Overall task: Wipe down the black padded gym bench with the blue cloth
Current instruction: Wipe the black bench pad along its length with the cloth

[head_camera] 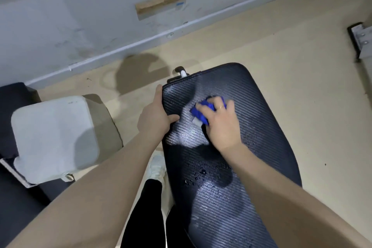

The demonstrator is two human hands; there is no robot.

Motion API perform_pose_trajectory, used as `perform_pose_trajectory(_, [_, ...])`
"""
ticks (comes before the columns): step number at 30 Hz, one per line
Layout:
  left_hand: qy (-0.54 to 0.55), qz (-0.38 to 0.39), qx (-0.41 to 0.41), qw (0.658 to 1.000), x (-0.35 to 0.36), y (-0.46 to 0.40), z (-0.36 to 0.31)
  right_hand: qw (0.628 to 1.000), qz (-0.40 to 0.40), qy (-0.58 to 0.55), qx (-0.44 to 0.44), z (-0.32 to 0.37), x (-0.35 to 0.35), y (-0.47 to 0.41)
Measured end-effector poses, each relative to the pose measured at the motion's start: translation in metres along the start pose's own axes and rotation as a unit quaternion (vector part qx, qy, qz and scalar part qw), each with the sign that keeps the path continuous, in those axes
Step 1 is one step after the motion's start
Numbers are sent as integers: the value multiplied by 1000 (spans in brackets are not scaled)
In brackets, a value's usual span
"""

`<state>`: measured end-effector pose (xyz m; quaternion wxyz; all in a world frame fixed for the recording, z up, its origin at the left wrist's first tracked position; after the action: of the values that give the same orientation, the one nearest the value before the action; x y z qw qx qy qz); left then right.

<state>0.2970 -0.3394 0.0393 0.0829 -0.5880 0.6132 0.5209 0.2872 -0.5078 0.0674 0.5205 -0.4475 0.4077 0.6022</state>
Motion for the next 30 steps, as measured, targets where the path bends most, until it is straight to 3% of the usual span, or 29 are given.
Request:
perform_pose_trajectory(4, [2,-7,10,1000,-3,-4,-2,998,2,5,-67,11,-5,-4])
perform_pose_trajectory(9, [20,-23,30,999,0,-4,1,994,-64,-53,72,11,-1,-76])
perform_pose_trajectory(11, [37,-27,31,998,1,-5,-1,991,-87,-57,80,16,-2,-76])
perform_pose_trajectory(15, [84,-56,-7,995,-1,6,8,997,-13,-55,58,21,4,-28])
perform_pose_trajectory(20, [185,18,-61,981,-4,0,20,997,24,-53,49,35,10,-12])
perform_pose_trajectory(23, [192,44,-45,979,-12,-10,23,999,-29,-25,35,33,9,-66])
perform_pose_trajectory(26, [227,64,-23,972,-13,-12,24,993,-79,-20,80,36,4,-86])
perform_pose_trajectory(30, [288,101,-65,950,-10,-4,23,994,-5,-22,111,67,17,-41])
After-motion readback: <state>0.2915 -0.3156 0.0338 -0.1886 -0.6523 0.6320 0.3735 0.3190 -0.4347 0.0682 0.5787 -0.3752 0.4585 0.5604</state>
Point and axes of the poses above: each hand's wrist, its own y-axis away from the middle knuckle, its own x-axis out of the palm, z = x × y, the point moved 9 cm from there along -y, towards the middle knuckle, and after that the axes turned 10 degrees about -z, right-handed, at the moved point
